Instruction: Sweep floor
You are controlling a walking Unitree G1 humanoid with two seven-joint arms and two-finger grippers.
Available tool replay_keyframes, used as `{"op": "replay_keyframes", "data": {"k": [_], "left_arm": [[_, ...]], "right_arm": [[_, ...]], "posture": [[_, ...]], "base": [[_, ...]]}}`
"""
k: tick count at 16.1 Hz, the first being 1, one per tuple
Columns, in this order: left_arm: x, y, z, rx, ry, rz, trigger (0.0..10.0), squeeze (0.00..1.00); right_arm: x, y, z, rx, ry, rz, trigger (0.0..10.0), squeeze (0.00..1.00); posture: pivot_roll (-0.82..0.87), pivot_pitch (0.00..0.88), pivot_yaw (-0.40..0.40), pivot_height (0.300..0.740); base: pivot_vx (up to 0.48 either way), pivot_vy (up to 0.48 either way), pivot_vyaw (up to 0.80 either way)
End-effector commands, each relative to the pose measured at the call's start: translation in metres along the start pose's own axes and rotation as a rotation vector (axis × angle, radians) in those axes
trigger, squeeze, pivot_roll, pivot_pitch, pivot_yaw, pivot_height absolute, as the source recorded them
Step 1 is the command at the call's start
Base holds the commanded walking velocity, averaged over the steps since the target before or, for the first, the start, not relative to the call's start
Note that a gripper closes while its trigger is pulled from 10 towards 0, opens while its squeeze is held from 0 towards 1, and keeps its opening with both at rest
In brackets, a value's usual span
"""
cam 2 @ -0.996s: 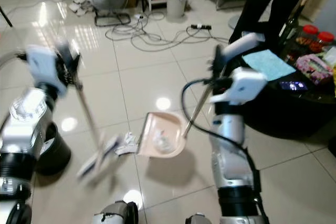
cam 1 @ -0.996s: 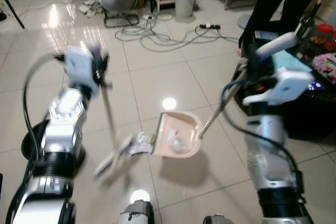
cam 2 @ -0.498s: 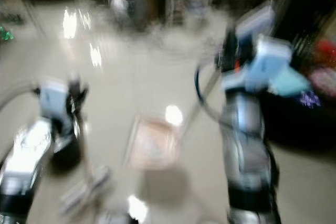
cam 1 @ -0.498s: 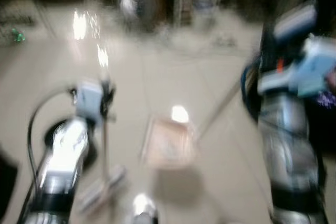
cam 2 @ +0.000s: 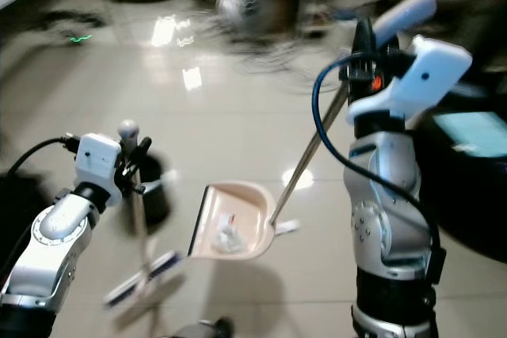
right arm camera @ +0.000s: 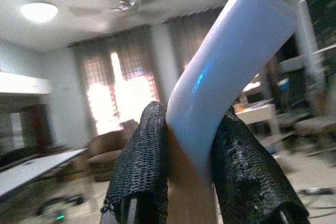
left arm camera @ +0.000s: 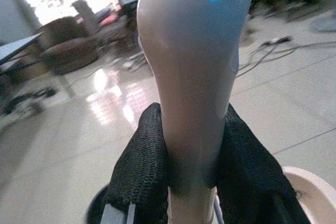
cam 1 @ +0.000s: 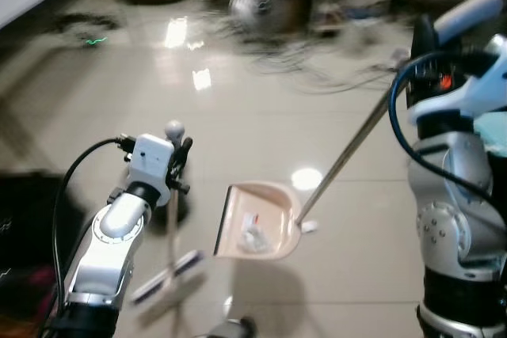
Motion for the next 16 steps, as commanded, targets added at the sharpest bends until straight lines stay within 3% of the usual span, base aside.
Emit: {"op": "replay_keyframes", "data": {"k": [1, 9, 16], "left_arm": [[0.014, -0.002, 0.000, -0.003, -0.043, 0.043, 10.0, 0.00], [0.018, -0.006, 0.011, -0.057, -0.029, 0.051, 10.0, 0.00], [0.017, -0.011, 0.017, -0.067, -0.010, 0.047, 10.0, 0.00]], "right_arm": [[0.014, -0.001, 0.001, -0.006, -0.027, 0.043, 10.0, 0.00], [0.016, 0.002, 0.012, -0.067, -0.073, 0.029, 10.0, 0.00], [0.016, -0.005, 0.012, -0.038, 0.006, -0.025, 10.0, 0.00]], "posture": [[0.04, 0.000, 0.057, 0.740], [0.03, 0.000, 0.076, 0.740], [0.03, 0.000, 0.065, 0.740]], "base": [[0.000, 0.000, 0.80], [0.032, 0.000, 0.77], [0.337, 0.000, 0.00]]}}
Point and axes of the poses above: a point about 5 cm out from each wrist's last joint towards the gripper, its own y axis pointing back from the gripper into the wrist, its own x axis along the axis of the wrist's last joint, z = x × y, the point moved 3 cm from there along -y, pointing out of the wrist towards the gripper, and after that the axes turned 7 degrees about y, right-handed, at the moved point
